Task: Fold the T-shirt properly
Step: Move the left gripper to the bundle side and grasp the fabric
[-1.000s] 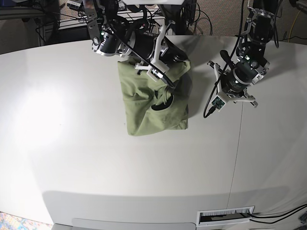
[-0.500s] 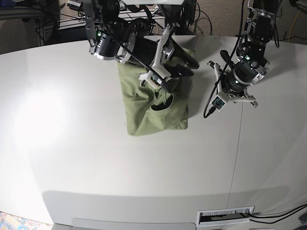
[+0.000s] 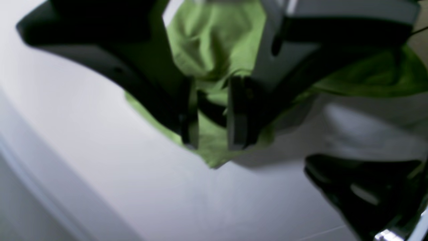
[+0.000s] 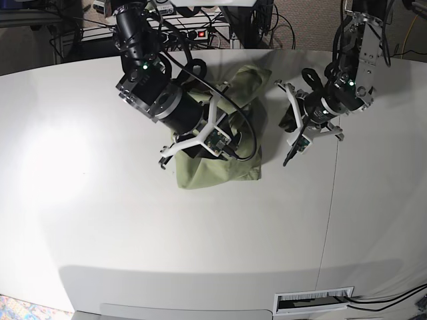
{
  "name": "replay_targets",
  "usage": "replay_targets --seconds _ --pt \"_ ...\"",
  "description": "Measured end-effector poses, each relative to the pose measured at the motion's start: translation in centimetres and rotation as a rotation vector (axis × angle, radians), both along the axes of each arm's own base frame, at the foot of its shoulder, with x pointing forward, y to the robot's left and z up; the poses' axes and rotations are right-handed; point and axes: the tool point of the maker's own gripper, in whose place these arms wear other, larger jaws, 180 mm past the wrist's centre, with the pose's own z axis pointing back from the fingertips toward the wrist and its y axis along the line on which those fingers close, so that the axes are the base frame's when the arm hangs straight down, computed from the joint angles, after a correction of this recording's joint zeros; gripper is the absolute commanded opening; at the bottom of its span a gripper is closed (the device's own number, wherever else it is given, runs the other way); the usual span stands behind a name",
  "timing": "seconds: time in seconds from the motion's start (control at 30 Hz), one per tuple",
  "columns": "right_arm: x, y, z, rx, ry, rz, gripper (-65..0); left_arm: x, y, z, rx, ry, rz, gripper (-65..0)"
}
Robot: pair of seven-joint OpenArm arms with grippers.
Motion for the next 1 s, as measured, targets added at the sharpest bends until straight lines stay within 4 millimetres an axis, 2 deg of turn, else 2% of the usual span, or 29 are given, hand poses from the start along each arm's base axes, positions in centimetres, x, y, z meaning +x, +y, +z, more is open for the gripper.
replay_targets --seconds 0.1,0.2,0.27,0.37,0.43,0.53,0.67,0.83,1.0 --pt "0.6 -0.5 0.3 -0.027 -0.03 -0.011 -48.8 -0.6 -1.8 0.9 -0.11 0.017 -0.043 -57.4" --pt "0.7 -0.7 0.1 -0.047 -0.032 -0.02 -49.6 -0.2 -2.7 1.6 -0.158 -0.011 -0.043 -57.4" --pt "1.0 -1.4 0.1 -0.05 -0.034 -0.039 -54.6 0.4 -3.5 2.3 -0.189 -0.035 -0.038 -57.4" --pt "2.1 -4.1 0.1 -0.061 -0.036 -0.129 -62.7 1.5 -4.8 3.2 -0.24 -0.066 -0.038 -57.4" --pt "2.6 -6.3 0.1 -0.045 -0.017 -0.201 -63.5 2.1 -5.7 3.5 -0.287 -0.062 -0.044 -57.4" --pt "2.1 -8.4 -0.7 0.01 0.048 -0.265 -63.5 2.8 -7.2 4.1 -0.369 -0.053 -0.071 -54.1" --pt "1.6 -10.2 -1.2 0.034 0.078 -0.314 -63.5 4.0 -7.4 3.1 -0.384 -0.003 -0.054 -45.0" --pt "0.4 -11.0 -2.3 0.022 0.128 -0.306 -63.5 5.7 -6.8 2.0 -0.372 0.023 -0.031 -44.3" --pt "-0.3 -11.2 -3.0 0.008 0.153 -0.305 -63.5 6.5 -6.6 1.7 -0.372 0.036 -0.023 -44.3"
